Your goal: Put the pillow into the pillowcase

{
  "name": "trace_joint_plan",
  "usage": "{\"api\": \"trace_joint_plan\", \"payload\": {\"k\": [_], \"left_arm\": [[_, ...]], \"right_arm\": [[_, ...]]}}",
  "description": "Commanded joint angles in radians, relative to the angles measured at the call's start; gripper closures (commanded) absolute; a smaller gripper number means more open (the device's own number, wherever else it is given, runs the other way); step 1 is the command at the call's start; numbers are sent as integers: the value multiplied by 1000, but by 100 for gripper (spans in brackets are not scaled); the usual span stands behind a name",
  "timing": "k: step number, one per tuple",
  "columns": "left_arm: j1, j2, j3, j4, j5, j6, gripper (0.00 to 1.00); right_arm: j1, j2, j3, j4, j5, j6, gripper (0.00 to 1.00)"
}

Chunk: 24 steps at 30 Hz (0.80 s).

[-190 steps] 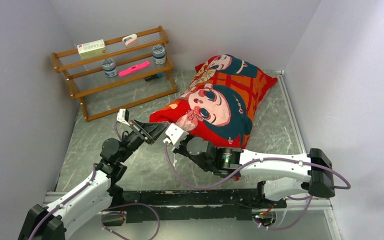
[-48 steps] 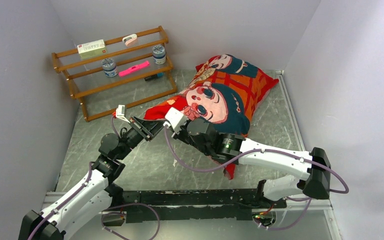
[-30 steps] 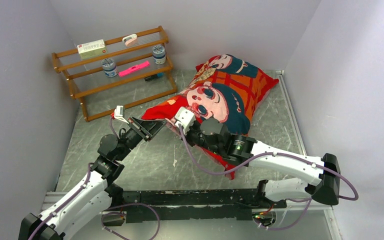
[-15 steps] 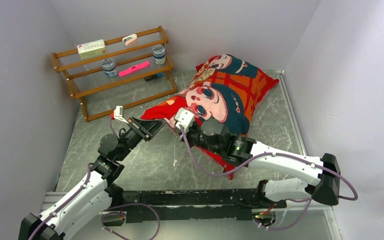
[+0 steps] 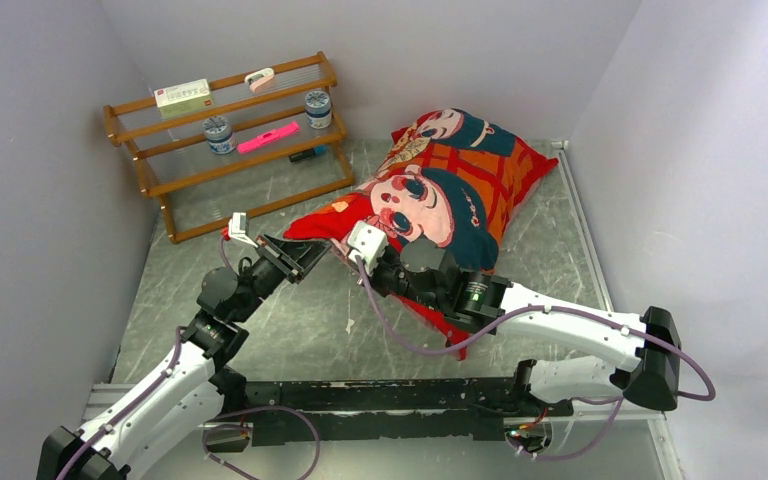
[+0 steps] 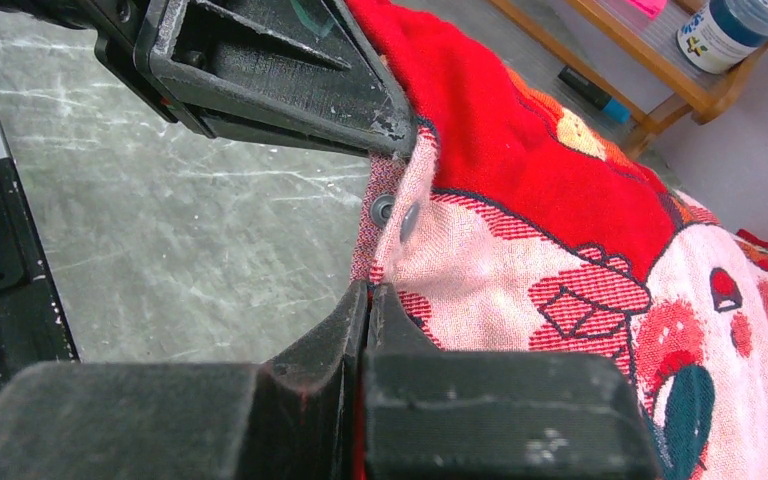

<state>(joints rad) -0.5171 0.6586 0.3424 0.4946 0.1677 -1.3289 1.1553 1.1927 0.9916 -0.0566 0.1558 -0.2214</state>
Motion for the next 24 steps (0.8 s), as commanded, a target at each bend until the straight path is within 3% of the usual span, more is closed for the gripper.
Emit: {"api": "trace_joint_plan", "payload": {"k": [1, 4, 8, 17, 20, 24], "left_arm": [[-1, -8, 56, 121, -24, -25, 95], [0, -3, 53, 125, -27, -28, 95], [-1, 4, 55, 128, -25, -35, 95], [-1, 12, 58, 121, -29, -38, 95], [-1, 11, 59, 118, -31, -41, 95], [-1, 7, 66, 107, -35, -40, 95]], "right_arm": [[3, -12, 4, 34, -2, -13, 100], [4, -10, 3, 44, -14, -12, 97], [3, -20, 7, 40, -6, -5, 81], [21, -35, -35, 109, 24, -90, 33], [55, -26, -73, 191, 81, -213, 28], [60, -1, -106, 292, 96, -322, 27]]}}
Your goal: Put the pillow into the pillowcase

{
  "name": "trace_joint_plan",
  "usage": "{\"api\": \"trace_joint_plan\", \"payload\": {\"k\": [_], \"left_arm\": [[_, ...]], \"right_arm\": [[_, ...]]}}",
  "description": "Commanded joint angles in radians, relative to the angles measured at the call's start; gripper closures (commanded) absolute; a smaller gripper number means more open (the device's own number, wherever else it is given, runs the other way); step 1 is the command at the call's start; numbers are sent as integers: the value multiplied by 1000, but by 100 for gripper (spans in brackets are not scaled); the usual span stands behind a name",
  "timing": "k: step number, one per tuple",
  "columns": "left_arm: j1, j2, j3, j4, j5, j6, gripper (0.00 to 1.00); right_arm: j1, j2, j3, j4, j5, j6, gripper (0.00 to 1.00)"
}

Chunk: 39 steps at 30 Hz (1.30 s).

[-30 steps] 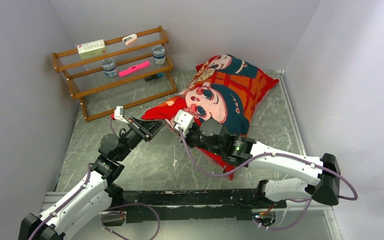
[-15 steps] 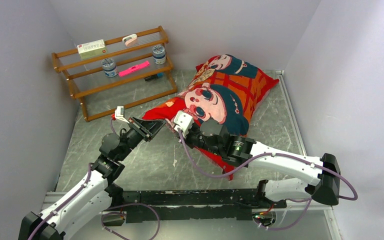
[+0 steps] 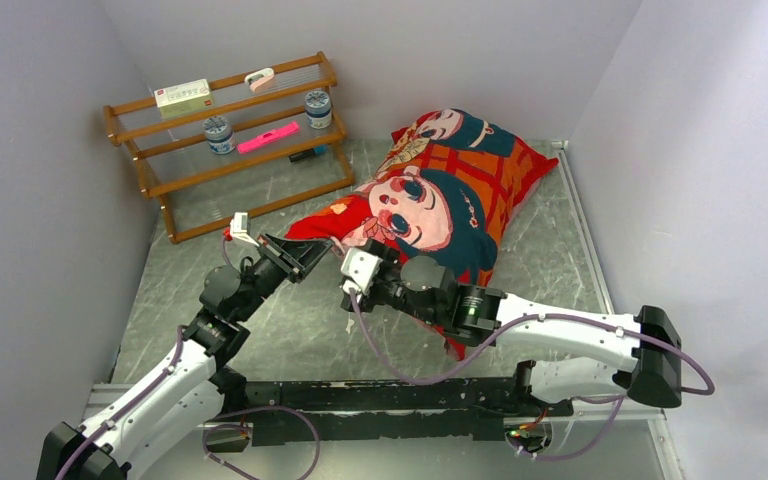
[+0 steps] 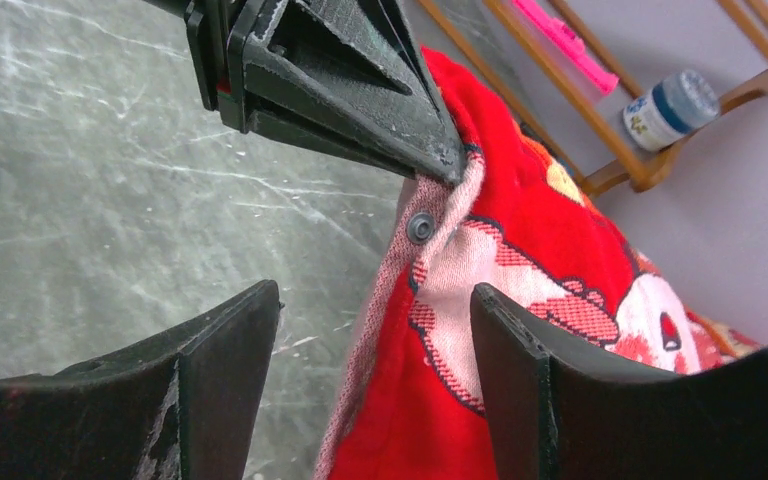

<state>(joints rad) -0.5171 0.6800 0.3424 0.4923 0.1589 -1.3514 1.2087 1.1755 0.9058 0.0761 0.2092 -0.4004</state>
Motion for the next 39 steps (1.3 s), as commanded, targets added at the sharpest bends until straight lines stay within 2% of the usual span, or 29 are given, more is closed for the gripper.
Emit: {"api": "trace_joint_plan", "payload": {"k": [1, 9, 16, 39], "left_arm": [[0, -15, 68, 101, -26, -17, 95], [-1, -33, 73, 80, -34, -24, 95], [0, -22, 85, 97, -23, -32, 95], [-1, -40, 98, 99, -16, -40, 95]], "right_arm": [[7, 25, -23, 177, 41, -168, 28], [8, 81, -95, 391, 37, -346, 28], [4, 101, -127, 489, 4, -420, 31], [-11, 153, -173, 621, 13, -535, 69]]}}
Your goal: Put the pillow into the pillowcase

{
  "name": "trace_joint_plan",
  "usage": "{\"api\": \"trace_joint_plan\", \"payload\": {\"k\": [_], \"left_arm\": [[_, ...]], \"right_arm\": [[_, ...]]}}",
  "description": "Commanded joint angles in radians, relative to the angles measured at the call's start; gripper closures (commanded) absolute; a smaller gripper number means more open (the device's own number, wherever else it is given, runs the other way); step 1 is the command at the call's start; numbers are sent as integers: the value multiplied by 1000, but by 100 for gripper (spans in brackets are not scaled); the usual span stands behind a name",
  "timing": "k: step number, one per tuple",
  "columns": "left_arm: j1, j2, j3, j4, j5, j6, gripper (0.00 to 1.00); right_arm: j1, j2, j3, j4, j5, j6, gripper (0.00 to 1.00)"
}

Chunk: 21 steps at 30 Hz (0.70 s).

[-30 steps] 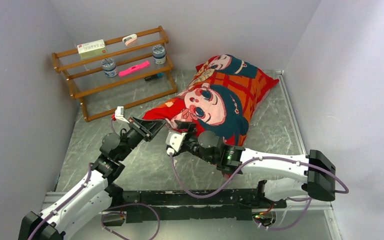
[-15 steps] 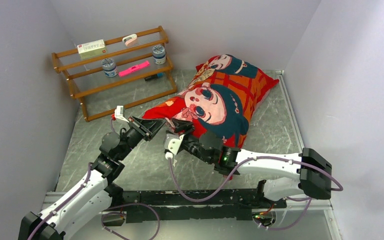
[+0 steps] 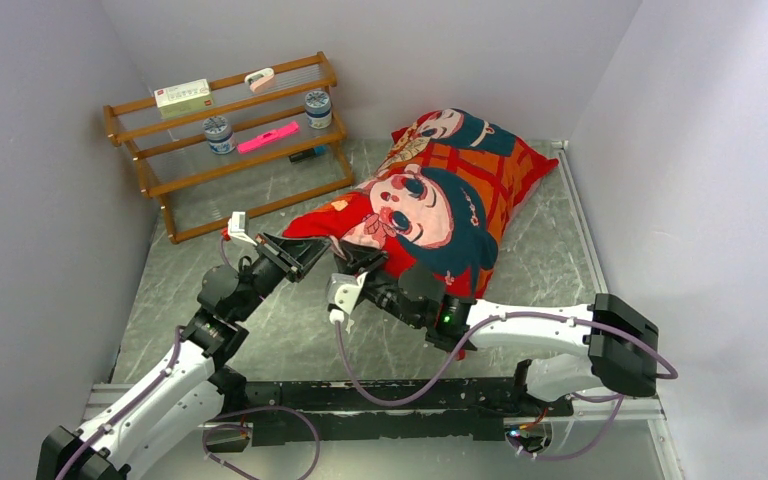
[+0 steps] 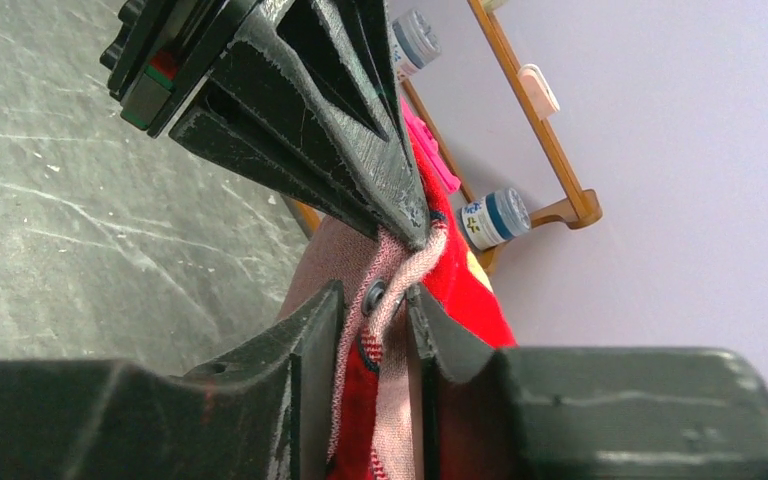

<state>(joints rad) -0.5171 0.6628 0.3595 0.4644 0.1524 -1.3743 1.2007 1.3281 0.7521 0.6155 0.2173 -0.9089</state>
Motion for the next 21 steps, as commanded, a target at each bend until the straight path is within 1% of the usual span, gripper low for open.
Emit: {"api": "trace_joint_plan", "payload": {"k": [1, 3, 4, 12, 18, 21], "left_arm": [[0, -24, 81, 126, -11, -16, 95], [-1, -26, 81, 126, -10, -17, 95], [-1, -26, 81, 124, -10, -19, 95], [-1, -28, 83, 117, -12, -19, 95], [-1, -19, 84, 130, -8, -27, 95], [-1, -17, 85, 131, -8, -29, 95]], "right_arm": [[-3, 2, -21, 84, 5, -28, 71], [-4, 0, -25, 89, 8, -30, 76], [-3, 2, -26, 91, 11, -31, 77], [-3, 3, -30, 109, 2, -23, 78], [-3, 12, -21, 118, -4, -10, 82], [3, 25, -19, 138, 12, -4, 80]]}}
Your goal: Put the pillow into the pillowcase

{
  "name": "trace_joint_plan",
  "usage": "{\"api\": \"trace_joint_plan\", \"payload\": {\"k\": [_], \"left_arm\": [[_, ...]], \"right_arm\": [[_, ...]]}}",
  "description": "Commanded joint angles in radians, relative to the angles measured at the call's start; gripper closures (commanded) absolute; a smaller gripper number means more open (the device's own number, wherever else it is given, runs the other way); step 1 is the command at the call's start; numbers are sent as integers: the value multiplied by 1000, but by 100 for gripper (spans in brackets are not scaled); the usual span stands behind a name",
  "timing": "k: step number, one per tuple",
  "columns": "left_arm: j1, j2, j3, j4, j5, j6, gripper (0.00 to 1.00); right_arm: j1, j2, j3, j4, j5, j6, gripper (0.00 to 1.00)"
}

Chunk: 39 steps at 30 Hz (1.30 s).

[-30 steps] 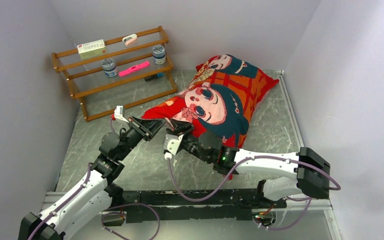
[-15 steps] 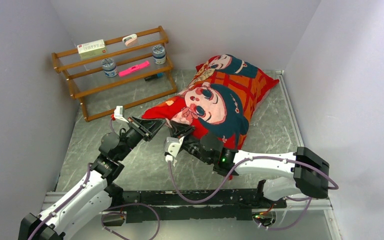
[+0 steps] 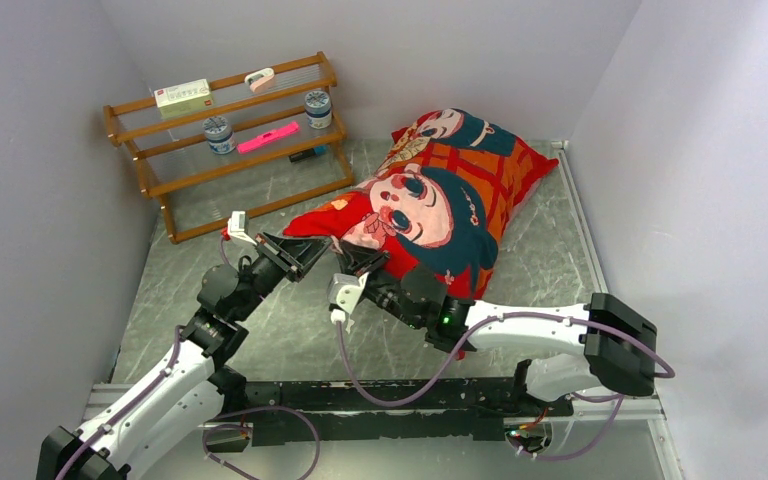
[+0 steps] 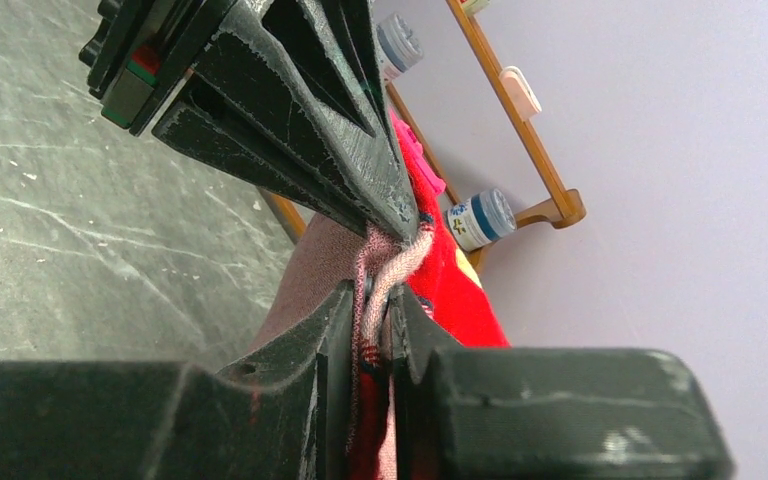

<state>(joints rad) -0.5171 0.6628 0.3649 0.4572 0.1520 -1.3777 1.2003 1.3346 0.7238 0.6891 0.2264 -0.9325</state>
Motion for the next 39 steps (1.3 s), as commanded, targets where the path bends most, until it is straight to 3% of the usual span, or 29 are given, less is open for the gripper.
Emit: {"api": "trace_joint_plan", "payload": {"k": [1, 5, 14, 17, 21, 35, 37, 38, 39], "left_arm": [[-1, -17, 81, 138, -8, -26, 95], [-1, -14, 80, 135, -9, -27, 95], [-1, -6, 78, 140, -10, -32, 95], [0, 5, 78, 149, -8, -39, 95], [-1, 5, 79, 135, -9, -36, 95], [0, -12, 91, 21, -29, -47, 95], [-1, -11, 98, -12, -31, -76, 95], [-1, -12, 102, -24, -34, -87, 95], [-1, -12, 106, -35, -39, -92, 95]], "right_arm": [[5, 24, 11, 72, 14, 21, 78], [21, 31, 10, 92, 49, 38, 71], [51, 31, -9, 136, 88, 64, 72], [69, 51, -5, 162, 121, 49, 80], [84, 61, -16, 206, 152, 32, 100], [88, 23, -20, 127, 186, 102, 100], [89, 23, 10, 63, 235, 175, 68], [97, 21, 16, 40, 260, 201, 60], [110, 18, 15, 34, 286, 217, 59]]}}
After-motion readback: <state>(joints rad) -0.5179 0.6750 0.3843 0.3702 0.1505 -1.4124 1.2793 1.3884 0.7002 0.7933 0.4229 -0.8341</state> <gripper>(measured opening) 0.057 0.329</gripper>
